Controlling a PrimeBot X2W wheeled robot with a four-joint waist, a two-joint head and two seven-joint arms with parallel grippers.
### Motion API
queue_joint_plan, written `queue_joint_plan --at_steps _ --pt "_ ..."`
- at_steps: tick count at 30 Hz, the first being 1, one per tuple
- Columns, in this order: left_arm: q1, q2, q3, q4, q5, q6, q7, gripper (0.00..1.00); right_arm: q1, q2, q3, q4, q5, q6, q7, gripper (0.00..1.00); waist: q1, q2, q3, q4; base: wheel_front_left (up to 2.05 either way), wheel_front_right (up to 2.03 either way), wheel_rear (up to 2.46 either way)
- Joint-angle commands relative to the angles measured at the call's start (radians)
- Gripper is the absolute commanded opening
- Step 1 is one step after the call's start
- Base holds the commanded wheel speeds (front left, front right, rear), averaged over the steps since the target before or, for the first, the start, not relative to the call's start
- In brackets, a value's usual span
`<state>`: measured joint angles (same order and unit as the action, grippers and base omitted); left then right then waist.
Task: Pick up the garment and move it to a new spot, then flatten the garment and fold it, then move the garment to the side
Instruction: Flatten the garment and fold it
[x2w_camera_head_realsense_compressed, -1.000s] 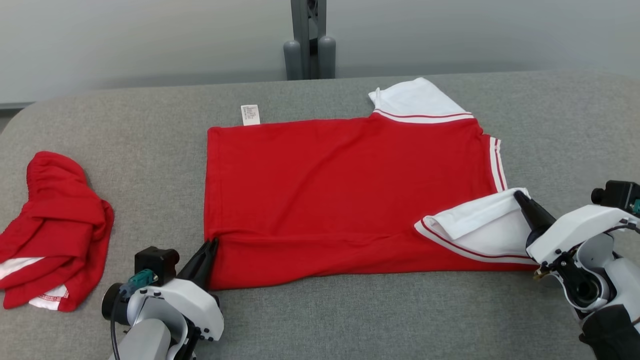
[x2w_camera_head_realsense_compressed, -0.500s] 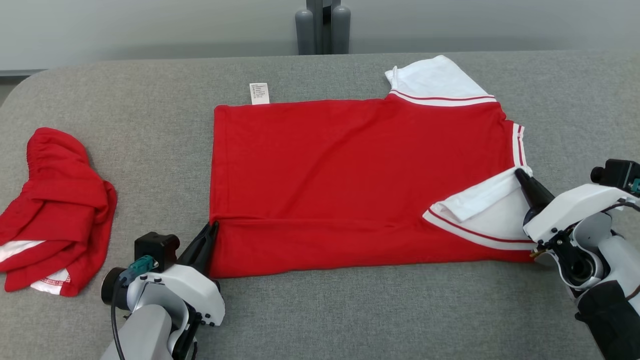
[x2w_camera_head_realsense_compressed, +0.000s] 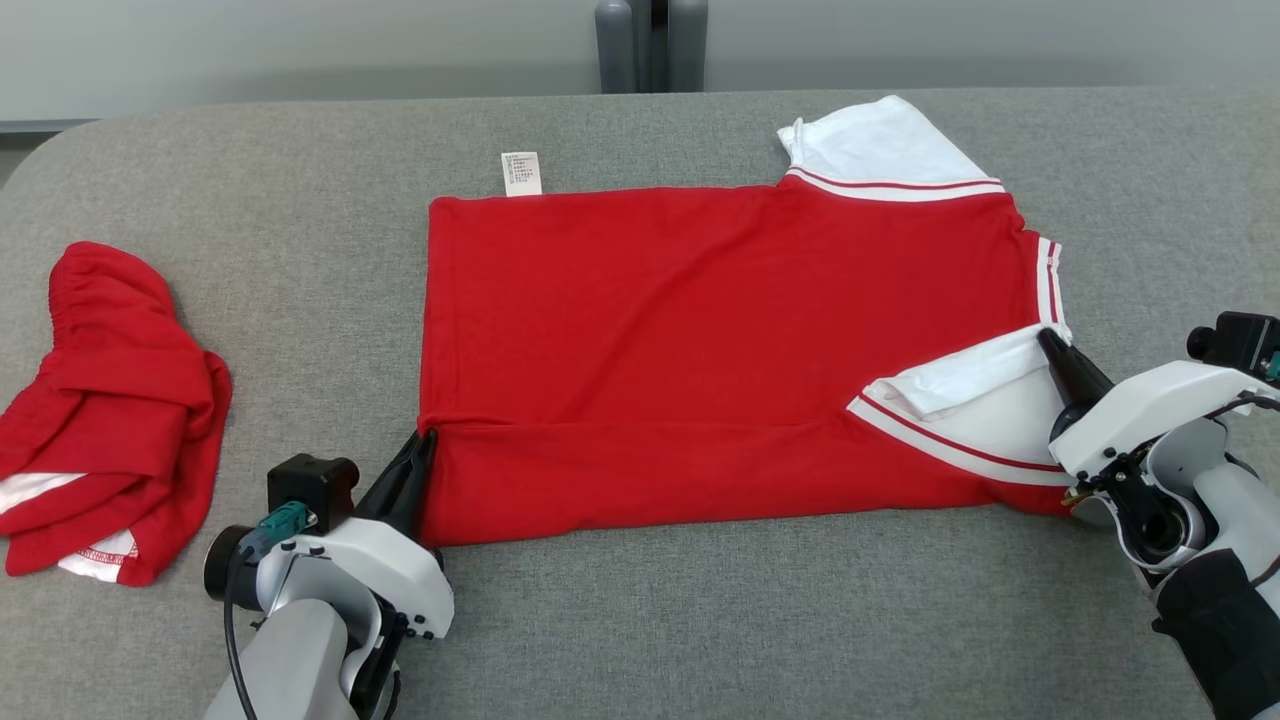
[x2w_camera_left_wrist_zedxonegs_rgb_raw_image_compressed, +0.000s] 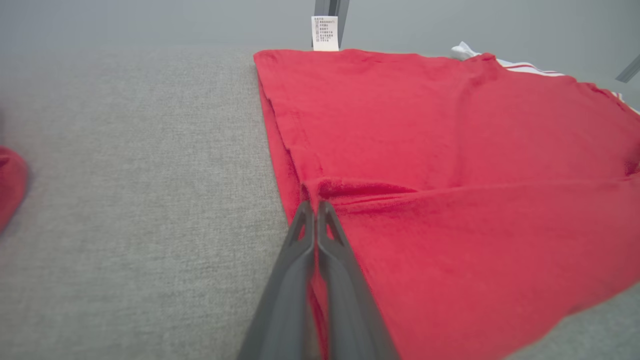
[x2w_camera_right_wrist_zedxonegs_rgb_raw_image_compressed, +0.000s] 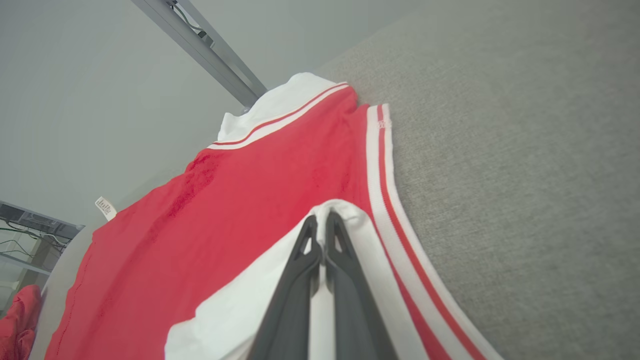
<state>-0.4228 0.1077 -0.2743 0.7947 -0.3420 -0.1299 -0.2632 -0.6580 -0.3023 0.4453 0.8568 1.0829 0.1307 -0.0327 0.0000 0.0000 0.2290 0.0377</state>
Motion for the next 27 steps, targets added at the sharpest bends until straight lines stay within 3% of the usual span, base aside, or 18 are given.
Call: queue_joint_plan --at_steps 1,2,3,5,7,9,11,12,13,20,27 --pt "-0.018 0.002 0.005 -0.003 0.006 0.000 -0.001 0.00 -0.009 -0.006 0.004 0.008 0.005 0.000 0.000 0.00 0.0000 0.0000 0.002 0.000 0.00 0.00 0.00" --pt "-0.018 0.001 0.006 -0.003 0.009 0.000 -0.001 0.00 -0.015 -0.007 0.008 0.015 0.007 0.000 -0.007 0.40 0.0000 0.0000 0.003 0.000 0.00 0.00 0.00" --pt "-0.019 -0.001 0.008 -0.003 0.011 0.000 -0.001 0.00 -0.019 -0.007 0.011 0.025 0.009 0.000 -0.013 1.00 0.0000 0.0000 0.005 0.000 0.00 0.00 0.00" --pt "-0.021 -0.003 0.012 -0.002 0.016 0.000 -0.001 0.00 -0.028 -0.005 0.028 0.034 0.002 0.000 -0.026 1.00 0.0000 0.0000 0.005 -0.001 0.00 0.00 0.00" --pt "-0.019 -0.006 0.013 0.008 0.019 0.000 -0.001 0.09 -0.032 -0.004 0.037 0.035 0.011 0.000 -0.041 1.00 0.0000 0.0000 0.003 -0.001 0.00 0.00 0.00" --pt "-0.016 -0.007 0.008 0.018 0.019 0.000 -0.001 0.04 -0.034 -0.009 0.045 0.031 0.016 0.000 -0.062 1.00 0.0000 0.0000 -0.007 -0.002 0.00 0.00 0.00" --pt "-0.010 -0.007 0.006 0.026 0.017 0.000 -0.001 0.08 -0.032 -0.013 0.053 0.033 0.027 0.000 -0.076 1.00 0.0000 0.0000 -0.020 -0.001 0.00 0.00 0.00" --pt "-0.006 -0.007 0.013 0.027 0.017 0.000 -0.001 0.26 -0.030 -0.014 0.056 0.030 0.033 0.000 -0.082 1.00 0.0000 0.0000 -0.028 0.000 0.00 0.00 0.00" --pt "0.005 -0.007 0.027 0.024 0.022 0.000 -0.001 1.00 -0.022 -0.018 0.064 0.027 0.046 0.000 -0.090 1.00 0.0000 0.0000 -0.047 0.001 0.00 0.00 0.00" --pt "0.038 -0.019 0.076 0.004 0.035 0.000 -0.001 1.00 0.007 -0.050 0.095 0.014 0.051 0.000 -0.162 1.00 0.0000 0.0000 -0.120 -0.005 0.00 0.00 0.00" --pt "0.114 -0.030 0.148 -0.072 0.055 0.002 -0.001 1.00 0.083 -0.083 0.111 -0.001 -0.019 0.000 -0.229 1.00 0.0000 0.0000 -0.190 -0.023 0.00 0.00 0.00"
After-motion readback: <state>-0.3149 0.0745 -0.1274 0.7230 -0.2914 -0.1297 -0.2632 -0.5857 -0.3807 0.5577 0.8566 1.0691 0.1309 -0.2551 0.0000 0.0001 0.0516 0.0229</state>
